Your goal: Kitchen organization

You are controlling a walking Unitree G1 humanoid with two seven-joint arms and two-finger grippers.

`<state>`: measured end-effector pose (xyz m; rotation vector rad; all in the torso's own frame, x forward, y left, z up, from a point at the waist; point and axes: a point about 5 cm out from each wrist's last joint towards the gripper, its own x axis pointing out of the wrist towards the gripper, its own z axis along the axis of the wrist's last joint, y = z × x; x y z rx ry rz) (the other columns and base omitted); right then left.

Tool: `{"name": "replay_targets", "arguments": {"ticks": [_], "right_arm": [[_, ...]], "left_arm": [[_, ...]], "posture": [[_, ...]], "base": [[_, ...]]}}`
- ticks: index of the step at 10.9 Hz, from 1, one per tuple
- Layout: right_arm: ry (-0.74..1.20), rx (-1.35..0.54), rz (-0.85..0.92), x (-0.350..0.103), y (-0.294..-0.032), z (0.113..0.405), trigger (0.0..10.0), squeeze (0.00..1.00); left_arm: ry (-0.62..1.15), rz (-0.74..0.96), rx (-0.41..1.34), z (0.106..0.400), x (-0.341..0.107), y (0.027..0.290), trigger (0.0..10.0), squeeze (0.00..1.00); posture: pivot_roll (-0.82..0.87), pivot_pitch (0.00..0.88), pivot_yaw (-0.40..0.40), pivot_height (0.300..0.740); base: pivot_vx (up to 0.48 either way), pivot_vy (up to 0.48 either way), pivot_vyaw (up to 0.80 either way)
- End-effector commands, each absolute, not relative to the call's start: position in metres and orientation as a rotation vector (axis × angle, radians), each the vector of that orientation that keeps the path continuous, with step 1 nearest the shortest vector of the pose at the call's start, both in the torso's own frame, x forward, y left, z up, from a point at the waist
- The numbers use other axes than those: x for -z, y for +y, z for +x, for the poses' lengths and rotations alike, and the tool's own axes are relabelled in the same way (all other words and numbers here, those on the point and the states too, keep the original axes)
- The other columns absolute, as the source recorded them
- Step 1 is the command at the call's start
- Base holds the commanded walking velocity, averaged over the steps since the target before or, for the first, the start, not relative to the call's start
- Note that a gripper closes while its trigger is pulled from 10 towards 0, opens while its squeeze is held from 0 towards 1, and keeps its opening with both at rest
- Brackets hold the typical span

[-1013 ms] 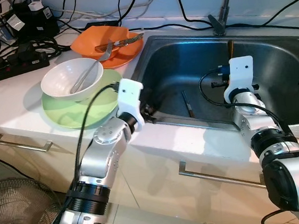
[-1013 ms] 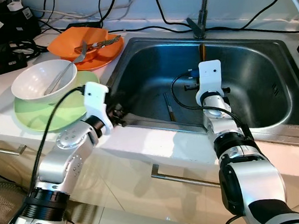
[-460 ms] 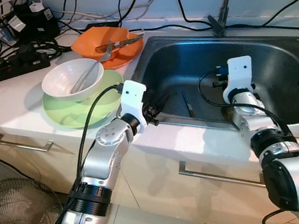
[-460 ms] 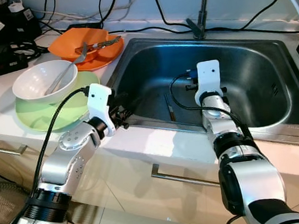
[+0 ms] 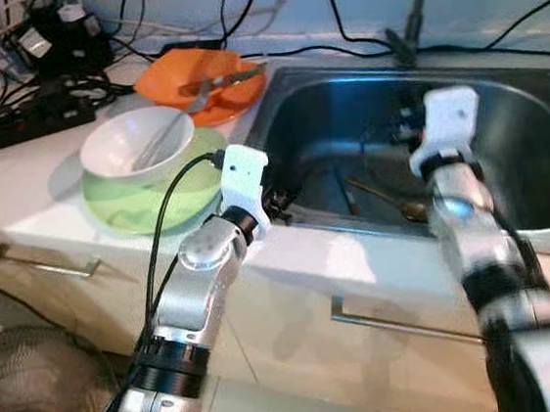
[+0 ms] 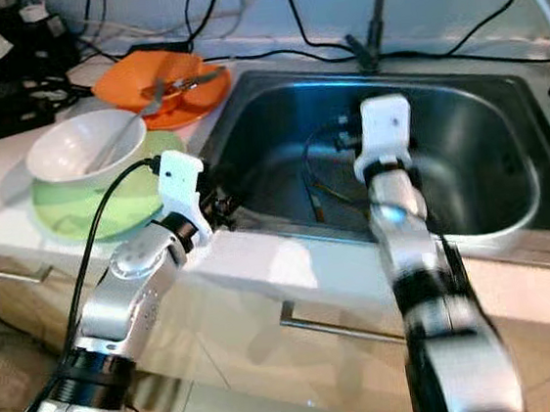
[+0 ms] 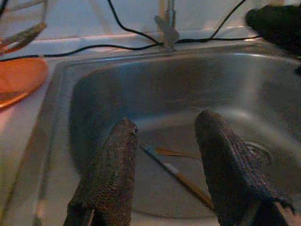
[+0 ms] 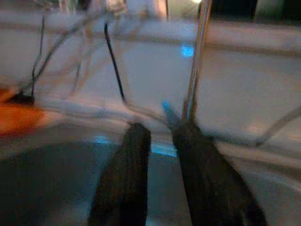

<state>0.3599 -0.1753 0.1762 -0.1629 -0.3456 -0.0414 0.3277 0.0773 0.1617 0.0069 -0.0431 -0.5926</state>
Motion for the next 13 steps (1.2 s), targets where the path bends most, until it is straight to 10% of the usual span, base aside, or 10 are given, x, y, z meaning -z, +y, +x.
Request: {"name": "replay_targets", "arguments": {"ticks": [1,13], "right_arm": [[-0.394,0.024,-0.145,-0.181,-0.169,0.352,10.0,0.00],[-0.290,-0.072,-0.017,-0.140,-0.134,0.302,10.0,0.00]], "left_arm": [[-0.070,0.025,0.566,0.329,-0.164,0.080,10.0,0.00],[-0.237,0.062,0.278,0.343,-0.178,0.124,10.0,0.00]], "posture": [[-0.01,0.000,0.054,0.740],[0.00,0.017,0.065,0.740]], "base": [[0.000,0.000,0.00],[0.000,0.000,0.00]]}}
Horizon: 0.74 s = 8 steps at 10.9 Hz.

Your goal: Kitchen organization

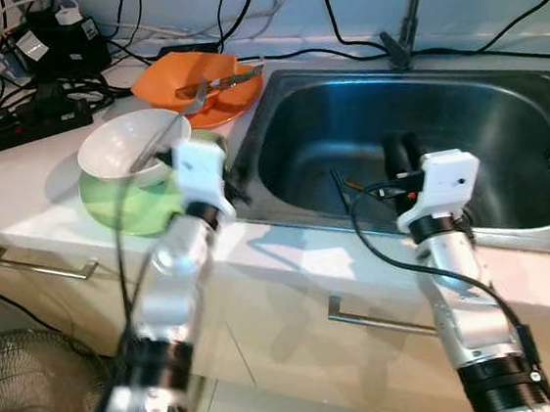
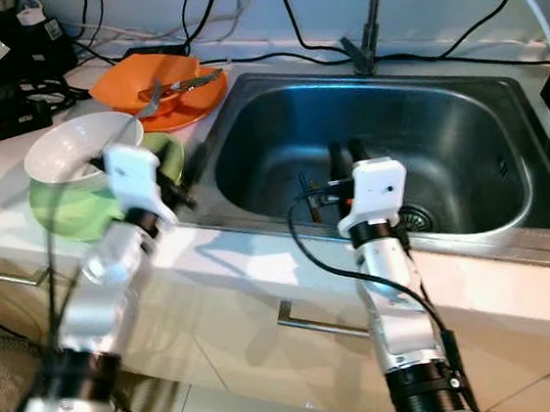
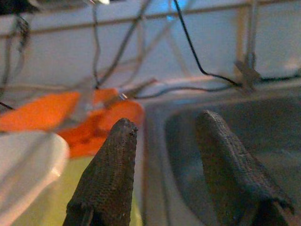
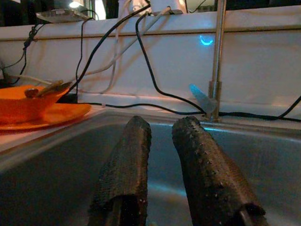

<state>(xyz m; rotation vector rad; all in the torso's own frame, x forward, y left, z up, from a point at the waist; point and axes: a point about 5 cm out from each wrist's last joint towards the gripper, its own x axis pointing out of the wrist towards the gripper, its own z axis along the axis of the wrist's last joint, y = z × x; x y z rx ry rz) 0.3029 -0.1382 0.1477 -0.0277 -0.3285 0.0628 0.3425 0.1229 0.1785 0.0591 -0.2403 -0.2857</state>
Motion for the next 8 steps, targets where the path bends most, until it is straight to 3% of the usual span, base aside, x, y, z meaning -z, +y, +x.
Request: {"name": "replay_targets", "arguments": {"ticks": [1,8], "right_arm": [[-0.278,-0.070,-0.012,-0.137,-0.131,0.303,10.0,0.00],[-0.254,-0.059,-0.011,-0.131,-0.132,0.305,10.0,0.00]], "left_arm": [[-0.252,0.053,0.241,0.348,-0.185,0.130,10.0,0.00],[-0.227,0.085,0.085,0.358,-0.188,0.159,10.0,0.00]], "posture": [[0.00,0.021,0.069,0.740],[0.01,0.038,0.073,0.740]], "base": [[0.000,0.000,0.00],[0.000,0.000,0.00]]}}
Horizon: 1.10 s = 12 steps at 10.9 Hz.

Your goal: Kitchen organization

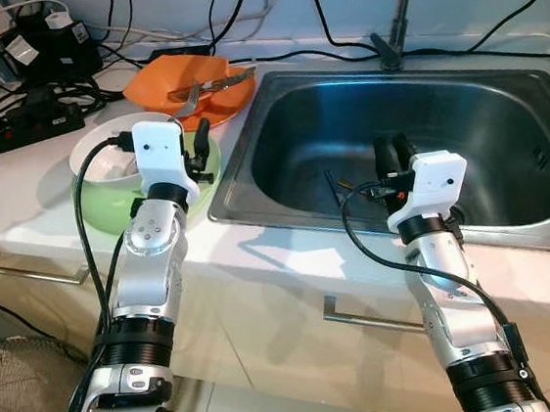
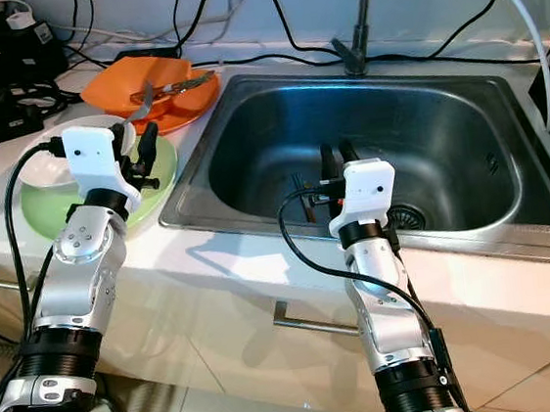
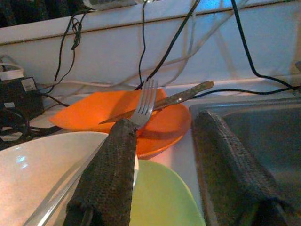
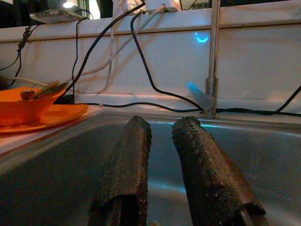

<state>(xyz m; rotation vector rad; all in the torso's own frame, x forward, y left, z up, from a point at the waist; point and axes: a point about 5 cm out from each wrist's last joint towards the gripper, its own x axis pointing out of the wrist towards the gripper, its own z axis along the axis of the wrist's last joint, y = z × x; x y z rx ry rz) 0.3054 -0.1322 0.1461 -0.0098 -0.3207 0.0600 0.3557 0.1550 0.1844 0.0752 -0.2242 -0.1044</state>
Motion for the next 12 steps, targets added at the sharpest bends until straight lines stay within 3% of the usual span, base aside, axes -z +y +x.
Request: {"name": "replay_targets", "arguments": {"ticks": [1,12], "right_arm": [[-0.252,-0.060,-0.011,-0.131,-0.132,0.304,10.0,0.00],[-0.242,-0.073,-0.013,-0.130,-0.129,0.306,10.0,0.00]], "left_arm": [[-0.220,0.082,0.076,0.357,-0.187,0.160,10.0,0.00],[-0.128,0.057,-0.067,0.336,-0.170,0.195,10.0,0.00]], "posture": [[0.01,0.040,0.071,0.740],[0.03,0.053,0.062,0.740]], "base": [[0.000,0.000,0.00],[0.000,0.000,0.00]]}}
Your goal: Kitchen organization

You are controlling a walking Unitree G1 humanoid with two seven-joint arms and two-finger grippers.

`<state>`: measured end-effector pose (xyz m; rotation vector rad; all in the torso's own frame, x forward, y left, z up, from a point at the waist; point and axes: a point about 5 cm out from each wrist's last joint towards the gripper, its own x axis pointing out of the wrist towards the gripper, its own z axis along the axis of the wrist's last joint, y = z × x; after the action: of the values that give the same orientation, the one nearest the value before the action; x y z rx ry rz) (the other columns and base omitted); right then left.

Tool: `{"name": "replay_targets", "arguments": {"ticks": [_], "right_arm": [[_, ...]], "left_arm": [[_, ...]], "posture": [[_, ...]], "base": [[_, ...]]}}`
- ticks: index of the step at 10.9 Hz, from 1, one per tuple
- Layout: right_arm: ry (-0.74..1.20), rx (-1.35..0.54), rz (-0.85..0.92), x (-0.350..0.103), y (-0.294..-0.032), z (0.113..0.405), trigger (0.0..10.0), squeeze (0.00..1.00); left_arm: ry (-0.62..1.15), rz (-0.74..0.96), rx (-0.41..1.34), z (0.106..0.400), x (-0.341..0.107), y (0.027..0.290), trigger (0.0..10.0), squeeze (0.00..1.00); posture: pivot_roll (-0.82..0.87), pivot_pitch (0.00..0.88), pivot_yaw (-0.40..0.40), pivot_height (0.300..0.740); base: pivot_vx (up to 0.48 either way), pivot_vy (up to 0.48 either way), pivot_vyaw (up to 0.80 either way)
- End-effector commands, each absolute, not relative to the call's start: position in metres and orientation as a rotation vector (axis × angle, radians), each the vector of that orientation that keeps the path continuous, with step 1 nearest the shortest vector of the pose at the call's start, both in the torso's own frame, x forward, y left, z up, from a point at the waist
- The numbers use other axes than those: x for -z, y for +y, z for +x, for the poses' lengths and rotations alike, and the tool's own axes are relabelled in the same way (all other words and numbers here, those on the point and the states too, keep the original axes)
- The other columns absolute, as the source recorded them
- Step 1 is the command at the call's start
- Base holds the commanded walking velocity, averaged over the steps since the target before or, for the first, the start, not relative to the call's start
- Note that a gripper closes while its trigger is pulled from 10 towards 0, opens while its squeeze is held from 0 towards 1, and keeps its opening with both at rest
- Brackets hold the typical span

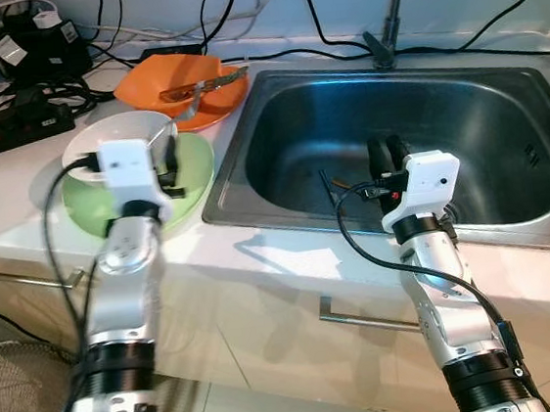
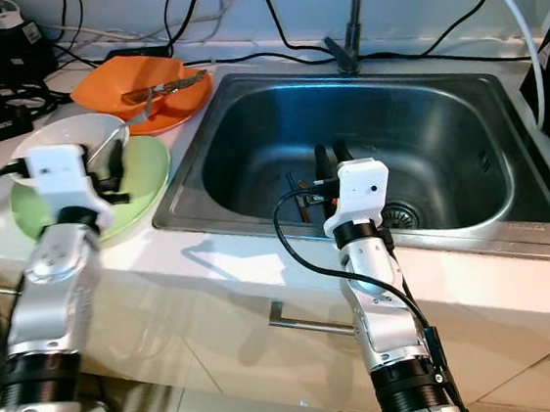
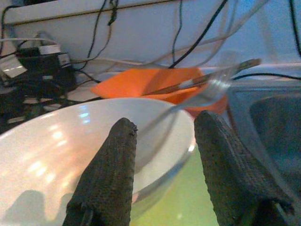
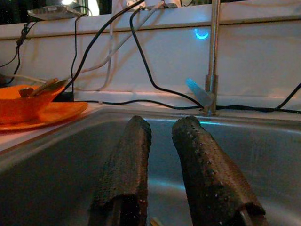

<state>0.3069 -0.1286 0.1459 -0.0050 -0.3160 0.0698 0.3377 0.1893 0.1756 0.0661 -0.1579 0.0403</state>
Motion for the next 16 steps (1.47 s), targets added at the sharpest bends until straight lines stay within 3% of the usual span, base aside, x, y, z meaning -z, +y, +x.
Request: {"name": "replay_targets", "arguments": {"ticks": [1,7,12,13,15,16], "right_arm": [[-0.242,-0.073,-0.013,-0.131,-0.129,0.307,10.0,0.00],[-0.250,-0.075,-0.012,-0.133,-0.128,0.311,10.0,0.00],[-0.263,-0.048,-0.009,-0.134,-0.132,0.312,10.0,0.00],[-0.263,-0.046,-0.008,-0.134,-0.132,0.312,10.0,0.00],[-0.261,-0.040,-0.002,-0.132,-0.131,0.313,10.0,0.00],[-0.259,-0.038,-0.001,-0.132,-0.131,0.312,10.0,0.00]], "left_arm": [[-0.118,0.060,-0.087,0.333,-0.169,0.200,10.0,0.00],[-0.125,0.095,-0.183,0.324,-0.179,0.226,10.0,0.00],[-0.358,0.176,0.002,0.325,-0.227,0.192,10.0,0.00],[-0.385,0.245,0.061,0.324,-0.233,0.185,10.0,0.00],[-0.449,0.509,0.387,0.319,-0.239,0.141,10.0,0.00],[-0.444,0.528,0.416,0.320,-0.236,0.136,10.0,0.00]], "posture": [[0.03,0.053,0.062,0.740],[0.04,0.047,0.060,0.740],[0.04,0.043,0.065,0.740],[0.04,0.043,0.065,0.740],[0.04,0.039,0.070,0.740],[0.04,0.040,0.072,0.740]], "base": [[0.000,0.000,0.00],[0.000,0.000,0.00],[0.000,0.000,0.00],[0.000,0.000,0.00],[0.000,0.000,0.00],[0.000,0.000,0.00]]}}
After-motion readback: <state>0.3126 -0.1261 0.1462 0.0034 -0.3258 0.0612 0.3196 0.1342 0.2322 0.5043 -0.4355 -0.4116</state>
